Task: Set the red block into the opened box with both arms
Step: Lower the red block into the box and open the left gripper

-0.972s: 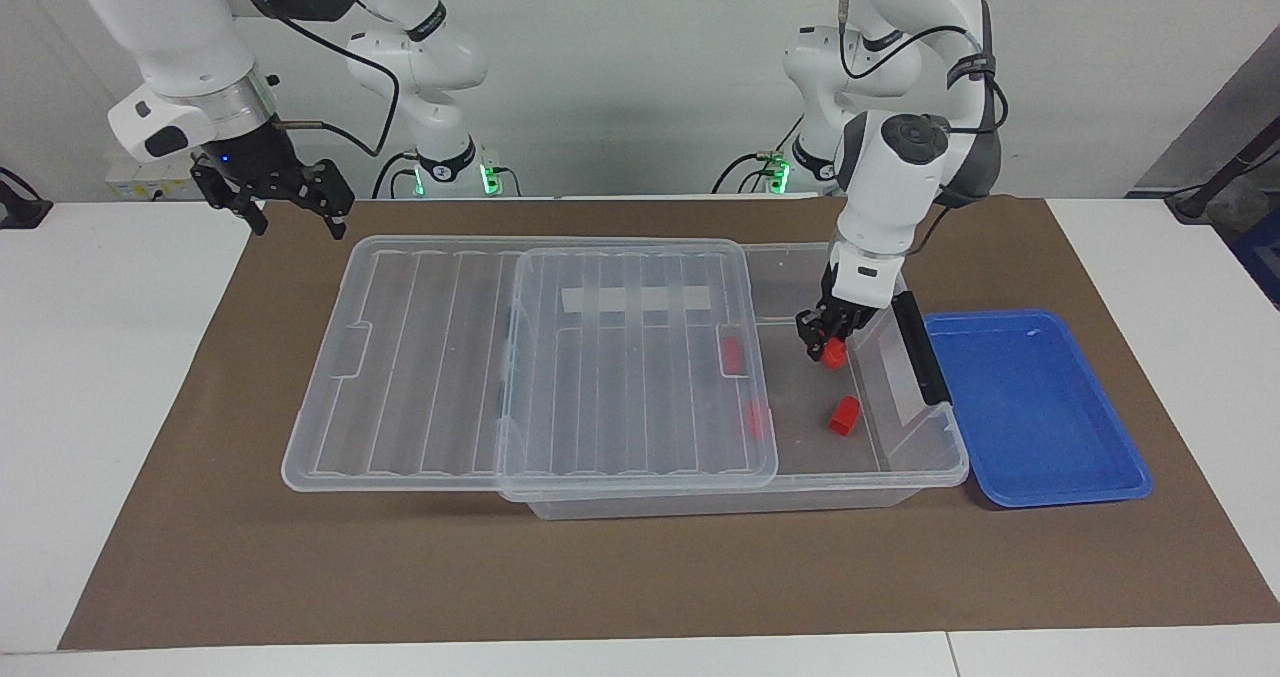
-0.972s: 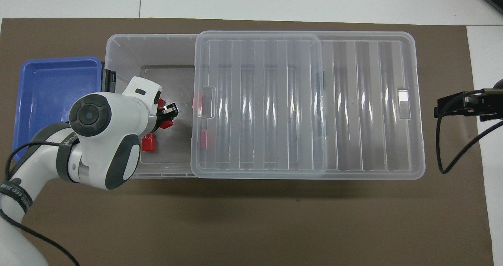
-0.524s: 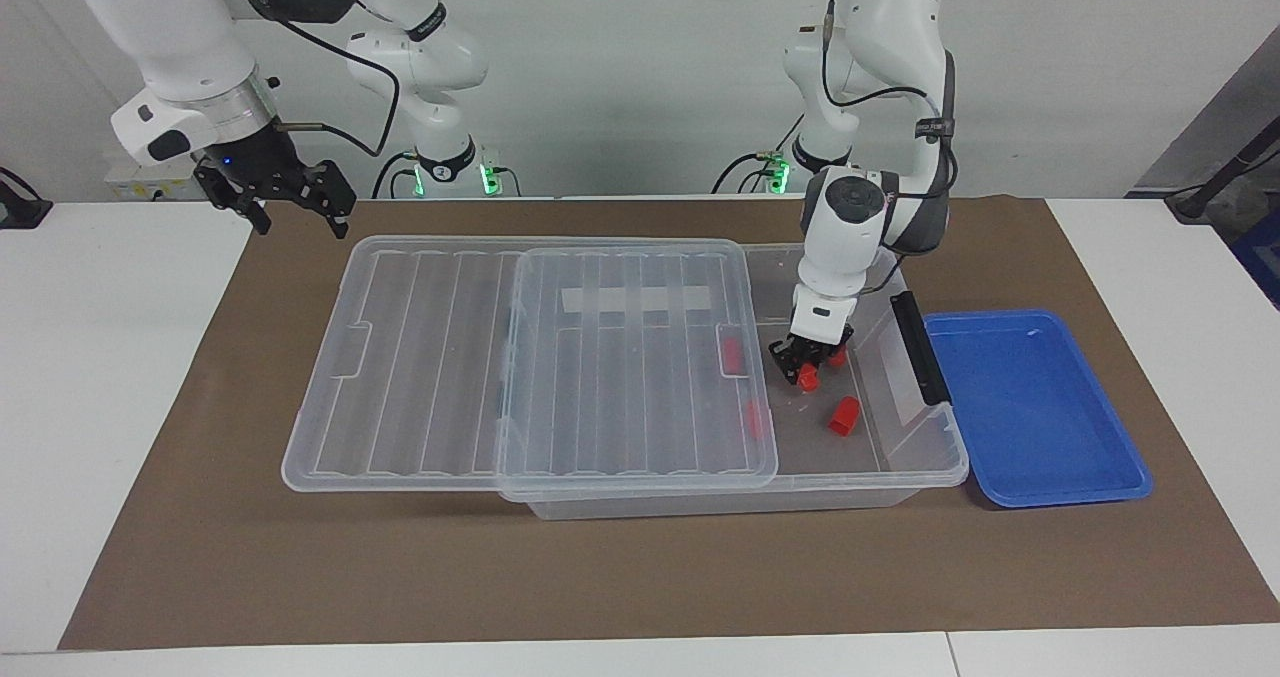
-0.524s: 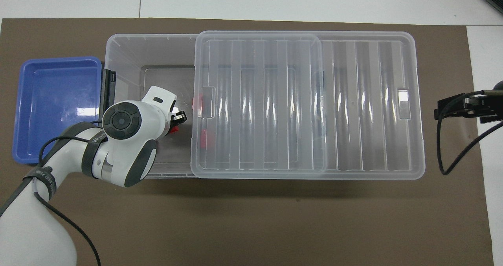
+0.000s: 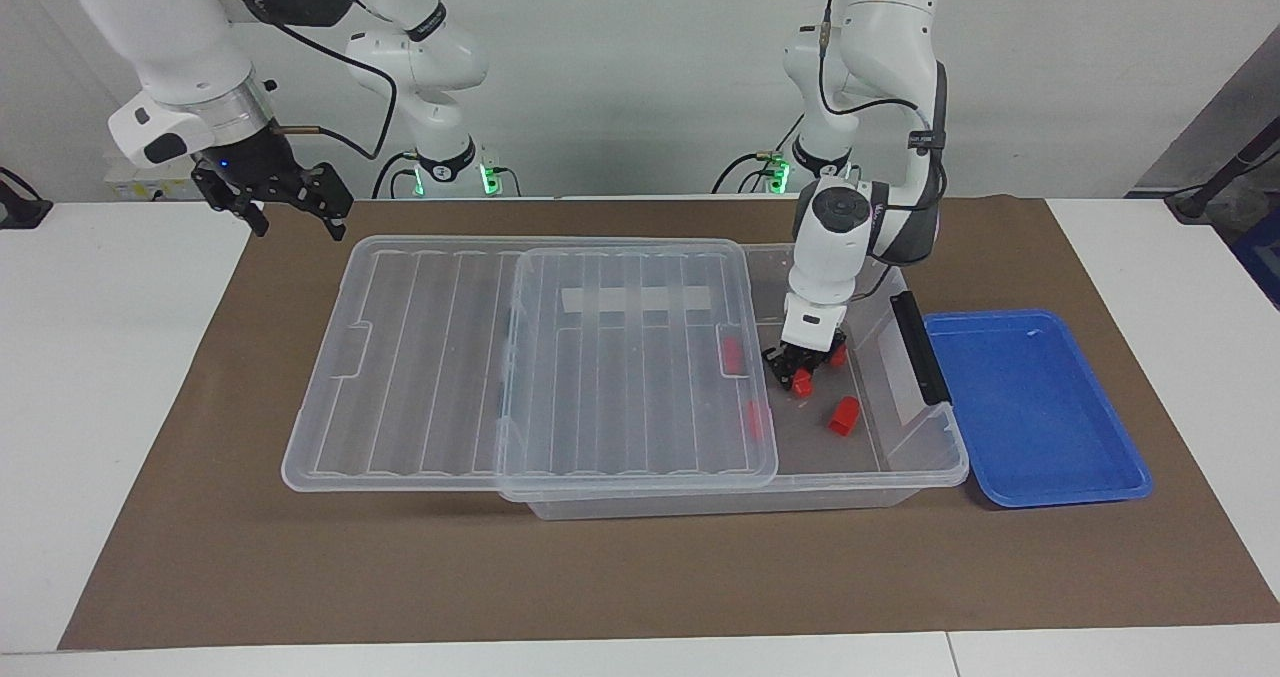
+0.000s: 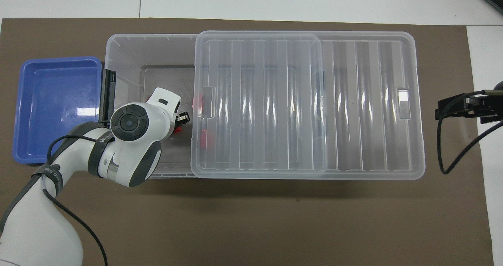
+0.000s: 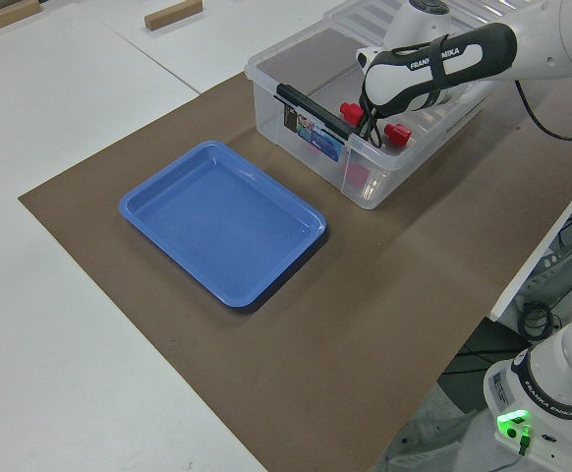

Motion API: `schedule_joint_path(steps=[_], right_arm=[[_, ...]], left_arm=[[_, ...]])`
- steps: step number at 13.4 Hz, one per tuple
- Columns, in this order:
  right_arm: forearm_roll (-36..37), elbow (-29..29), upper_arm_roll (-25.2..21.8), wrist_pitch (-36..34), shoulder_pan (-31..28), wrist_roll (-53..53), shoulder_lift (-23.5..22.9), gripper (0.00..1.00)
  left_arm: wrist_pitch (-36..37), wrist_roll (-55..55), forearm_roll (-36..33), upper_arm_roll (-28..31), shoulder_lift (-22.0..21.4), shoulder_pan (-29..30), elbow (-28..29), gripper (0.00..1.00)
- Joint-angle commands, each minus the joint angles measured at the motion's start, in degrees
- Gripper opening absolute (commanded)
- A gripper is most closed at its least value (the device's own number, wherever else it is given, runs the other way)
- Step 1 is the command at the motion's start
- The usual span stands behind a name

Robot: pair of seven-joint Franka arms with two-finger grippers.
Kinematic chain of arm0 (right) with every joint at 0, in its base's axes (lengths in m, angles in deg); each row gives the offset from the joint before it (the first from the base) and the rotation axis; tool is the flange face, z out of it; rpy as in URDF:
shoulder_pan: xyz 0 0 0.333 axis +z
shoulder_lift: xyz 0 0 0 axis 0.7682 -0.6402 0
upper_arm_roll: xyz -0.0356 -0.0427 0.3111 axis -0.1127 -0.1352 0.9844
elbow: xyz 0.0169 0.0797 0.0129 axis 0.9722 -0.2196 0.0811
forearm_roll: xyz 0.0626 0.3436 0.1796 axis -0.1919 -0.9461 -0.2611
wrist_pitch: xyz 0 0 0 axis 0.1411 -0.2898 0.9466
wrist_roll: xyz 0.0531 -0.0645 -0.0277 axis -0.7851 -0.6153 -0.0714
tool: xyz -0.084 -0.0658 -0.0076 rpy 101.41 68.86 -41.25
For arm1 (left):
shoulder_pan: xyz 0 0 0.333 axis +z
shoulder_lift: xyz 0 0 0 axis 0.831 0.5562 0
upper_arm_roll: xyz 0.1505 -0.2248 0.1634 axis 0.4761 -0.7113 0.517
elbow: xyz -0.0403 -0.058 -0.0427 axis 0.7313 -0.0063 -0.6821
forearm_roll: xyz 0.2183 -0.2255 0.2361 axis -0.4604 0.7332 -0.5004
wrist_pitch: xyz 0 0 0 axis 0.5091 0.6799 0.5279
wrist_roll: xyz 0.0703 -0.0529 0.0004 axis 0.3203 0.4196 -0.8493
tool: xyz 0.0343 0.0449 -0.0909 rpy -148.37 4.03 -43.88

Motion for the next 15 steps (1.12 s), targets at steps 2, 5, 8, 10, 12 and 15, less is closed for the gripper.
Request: schedule_joint_path(steps=[2, 5, 8, 10, 12, 15], right_arm=[[-0.7, -2.94, -0.15, 4.03, -0.3, 1.45, 1.31, 1.0], [-0.69, -6.01, -0.15, 8.96, -2.58, 0.75, 1.31, 0.53], [-0.69, -10.83, -0.15, 16.85, -4.07, 1.27, 1.13, 0.0], [-0.69, -13.31, -0.15, 21.26, -5.74, 1.1, 0.35, 0.0], [-0.69, -13.49, -0.15, 23.38, -6.8, 1.1, -1.23, 0.0], [-0.78, -14.54, -0.15, 27.76, -6.89, 1.27, -3.25, 0.0]], left_arm=[[-1.01, -1.52, -2.47, 1.07, 0.18, -1.09, 0.53, 1.0], [8.87, -0.9, -2.47, 1.34, -2.44, -0.38, -4.02, 1.0], [23.38, -1.6, -1.77, 1.16, -4.21, -0.38, -13.41, 1.0], [29.55, -2.56, 1.81, 1.6, -5.18, 0.05, -19.22, 1.0], [36.13, -4.66, 4.47, 1.6, -5.8, 3.12, -25.63, 1.0], [36.96, -14.24, 4.65, 1.6, -6.67, 7.77, -29.09, 1.0]])
